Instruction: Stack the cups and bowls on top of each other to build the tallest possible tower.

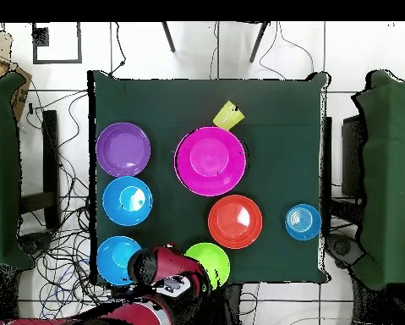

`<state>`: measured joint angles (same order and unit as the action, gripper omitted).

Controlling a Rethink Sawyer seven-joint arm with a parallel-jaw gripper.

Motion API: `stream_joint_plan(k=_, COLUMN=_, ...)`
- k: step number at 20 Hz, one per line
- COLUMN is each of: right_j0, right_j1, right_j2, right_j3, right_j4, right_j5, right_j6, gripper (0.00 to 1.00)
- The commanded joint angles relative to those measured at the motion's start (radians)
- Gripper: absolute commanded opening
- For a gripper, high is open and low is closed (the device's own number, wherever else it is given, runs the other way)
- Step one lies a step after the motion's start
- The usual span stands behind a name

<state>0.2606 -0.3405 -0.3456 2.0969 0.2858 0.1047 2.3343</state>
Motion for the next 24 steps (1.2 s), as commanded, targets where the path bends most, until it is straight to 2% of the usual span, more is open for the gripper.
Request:
stream_joint_plan(k=1, right_j0=0.029, right_j1=0.050, right_j2=0.038, right_j3=-0.042, right_j4=0.065, right_j5=-0.012, right_j6=0.196, gripper=1.00)
stream_joint_plan(k=12, right_j0=-0.036, right_j1=0.076, right_j2=0.089, right_j3=-0.039, right_j4=0.045, right_j5=-0.083, right_j6=0.185, gripper=1.00)
stream_joint_plan(k=24, right_j0=-0.076, right_j1=0.092, right_j2=0.148, right_j3=-0.042, right_j4=0.015, right_j5=-0.126, right_j6=0.165, gripper=1.00)
